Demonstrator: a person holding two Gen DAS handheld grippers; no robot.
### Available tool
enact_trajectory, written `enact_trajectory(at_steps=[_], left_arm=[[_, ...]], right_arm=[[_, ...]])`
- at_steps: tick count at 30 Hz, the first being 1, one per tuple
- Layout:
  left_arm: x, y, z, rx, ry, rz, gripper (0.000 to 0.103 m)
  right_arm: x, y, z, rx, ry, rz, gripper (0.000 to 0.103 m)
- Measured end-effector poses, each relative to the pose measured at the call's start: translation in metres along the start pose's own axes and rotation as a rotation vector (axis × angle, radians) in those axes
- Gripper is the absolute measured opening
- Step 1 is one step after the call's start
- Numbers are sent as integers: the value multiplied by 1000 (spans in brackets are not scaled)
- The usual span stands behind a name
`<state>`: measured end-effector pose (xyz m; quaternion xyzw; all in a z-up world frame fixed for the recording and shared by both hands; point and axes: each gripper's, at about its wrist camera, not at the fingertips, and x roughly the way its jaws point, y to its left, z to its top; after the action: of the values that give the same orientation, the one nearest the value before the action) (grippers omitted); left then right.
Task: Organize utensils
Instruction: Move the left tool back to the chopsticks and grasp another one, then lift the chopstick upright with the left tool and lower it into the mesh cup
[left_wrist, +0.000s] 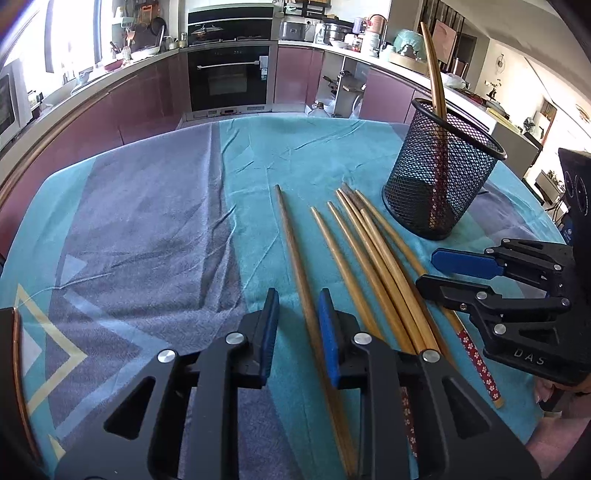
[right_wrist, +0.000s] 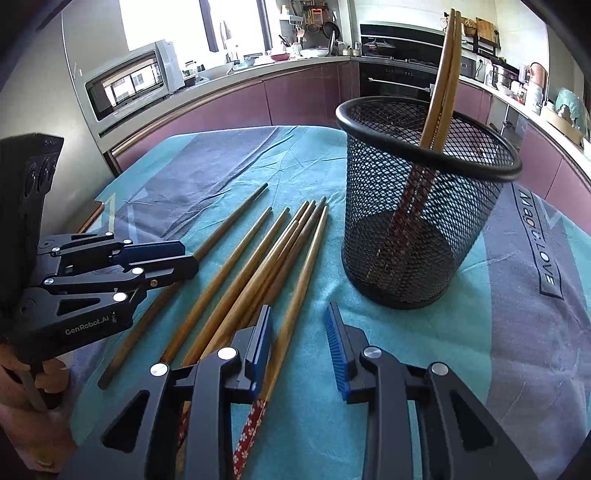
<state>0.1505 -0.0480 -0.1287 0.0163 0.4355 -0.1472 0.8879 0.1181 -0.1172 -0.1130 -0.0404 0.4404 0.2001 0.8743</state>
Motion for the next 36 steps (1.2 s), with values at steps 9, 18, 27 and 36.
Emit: enact_trajectory(at_steps=[9, 18, 27, 36], left_arm=[[14, -3, 17, 7, 11, 9, 22], [18, -6, 22, -8, 17, 7, 10], [19, -3, 21, -33, 16, -10, 9], [7, -2, 18, -47, 3, -35, 8]], right_arm=[[12, 2, 13, -3, -1, -17, 29], [14, -4, 16, 38, -7, -13, 10], [11, -12, 14, 83, -7, 31, 5], [-3, -13, 10, 91, -28, 85, 5]])
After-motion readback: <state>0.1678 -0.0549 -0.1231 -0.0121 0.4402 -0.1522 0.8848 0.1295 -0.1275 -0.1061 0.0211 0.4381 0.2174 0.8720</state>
